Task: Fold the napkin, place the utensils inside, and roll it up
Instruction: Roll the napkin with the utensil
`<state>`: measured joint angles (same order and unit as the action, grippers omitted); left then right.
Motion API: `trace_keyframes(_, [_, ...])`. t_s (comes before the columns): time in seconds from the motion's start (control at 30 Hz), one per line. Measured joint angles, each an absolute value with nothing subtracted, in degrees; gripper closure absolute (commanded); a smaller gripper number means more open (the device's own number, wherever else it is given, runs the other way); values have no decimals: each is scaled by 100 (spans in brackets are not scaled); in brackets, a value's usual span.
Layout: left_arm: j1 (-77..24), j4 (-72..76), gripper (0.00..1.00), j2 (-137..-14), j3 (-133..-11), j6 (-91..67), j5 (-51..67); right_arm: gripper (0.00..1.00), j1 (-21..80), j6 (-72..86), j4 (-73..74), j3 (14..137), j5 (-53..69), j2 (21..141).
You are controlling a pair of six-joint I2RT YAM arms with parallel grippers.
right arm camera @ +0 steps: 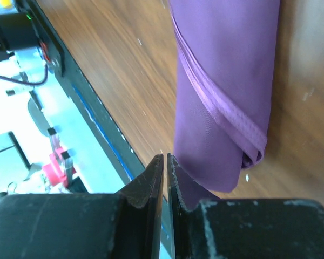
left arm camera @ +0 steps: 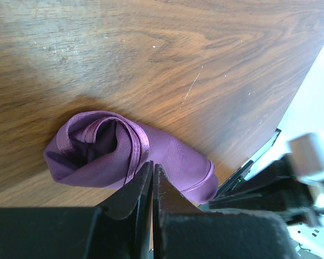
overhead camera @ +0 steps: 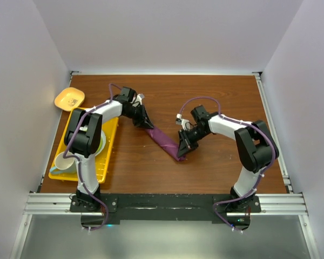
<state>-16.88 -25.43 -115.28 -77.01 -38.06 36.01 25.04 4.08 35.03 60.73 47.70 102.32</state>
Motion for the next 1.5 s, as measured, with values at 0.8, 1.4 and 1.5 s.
trace_keyframes(0.8, [-1699, -3140, 90, -9841, -7459, -3627, 3004, 2, 2596, 38, 4125, 7537, 3634, 9642])
trace_keyframes(1.4, [-1699, -3719, 90, -8121, -6080, -3297, 2228, 2, 4466, -370, 4084, 8838, -73, 11673])
trace_keyframes(1.5, [-1699, -3765, 90, -8018, -5992, -3234, 2217, 3, 4652, -381, 4073, 8969, -298, 11883])
